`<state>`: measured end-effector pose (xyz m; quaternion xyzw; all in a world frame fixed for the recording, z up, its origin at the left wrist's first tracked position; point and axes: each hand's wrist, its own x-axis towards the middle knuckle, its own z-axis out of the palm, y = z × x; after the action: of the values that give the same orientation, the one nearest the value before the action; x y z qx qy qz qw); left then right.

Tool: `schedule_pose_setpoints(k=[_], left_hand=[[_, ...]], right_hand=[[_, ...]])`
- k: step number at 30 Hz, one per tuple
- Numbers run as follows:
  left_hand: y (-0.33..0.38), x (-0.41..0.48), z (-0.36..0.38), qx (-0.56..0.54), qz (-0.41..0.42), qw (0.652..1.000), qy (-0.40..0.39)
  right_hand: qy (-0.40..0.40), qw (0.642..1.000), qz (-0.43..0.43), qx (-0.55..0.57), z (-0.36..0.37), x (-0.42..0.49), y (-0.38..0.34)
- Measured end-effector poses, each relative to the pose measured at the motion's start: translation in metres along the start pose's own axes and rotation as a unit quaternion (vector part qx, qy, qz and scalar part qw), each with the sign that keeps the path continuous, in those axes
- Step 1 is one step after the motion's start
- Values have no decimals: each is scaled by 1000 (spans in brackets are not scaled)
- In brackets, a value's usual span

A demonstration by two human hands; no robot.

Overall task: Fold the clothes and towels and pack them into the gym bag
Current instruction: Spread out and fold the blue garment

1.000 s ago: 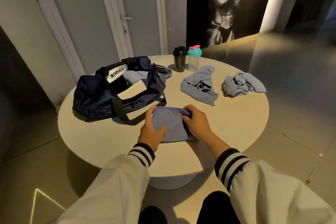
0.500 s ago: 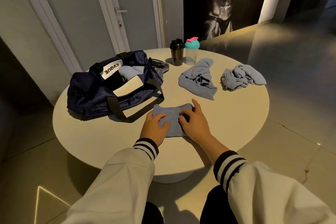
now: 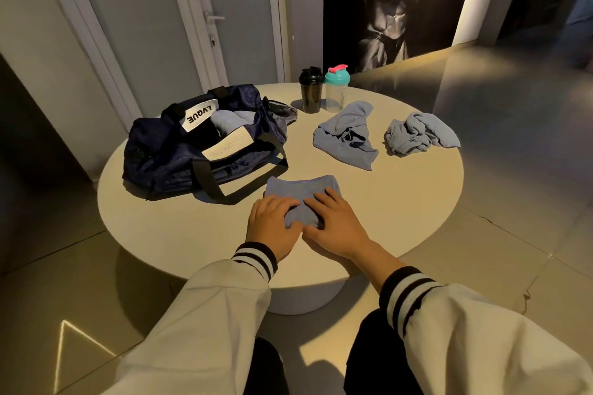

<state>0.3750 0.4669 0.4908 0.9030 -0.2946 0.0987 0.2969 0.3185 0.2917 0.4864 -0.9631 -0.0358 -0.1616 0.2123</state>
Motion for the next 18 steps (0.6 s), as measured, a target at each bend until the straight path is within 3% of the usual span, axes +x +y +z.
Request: schedule_pose_setpoints(k=[8,13,18], left_hand=[[-1,0,5,84,-24,996,-34],[0,3,0,-6,-22,999,45],[13,10,2,69,-39,985,151]], right_hand=[[56,995,32,72,-3,-8,0],[122,988,25,89,-4,-11,-3],[139,975,63,159,-9,-10,-7]])
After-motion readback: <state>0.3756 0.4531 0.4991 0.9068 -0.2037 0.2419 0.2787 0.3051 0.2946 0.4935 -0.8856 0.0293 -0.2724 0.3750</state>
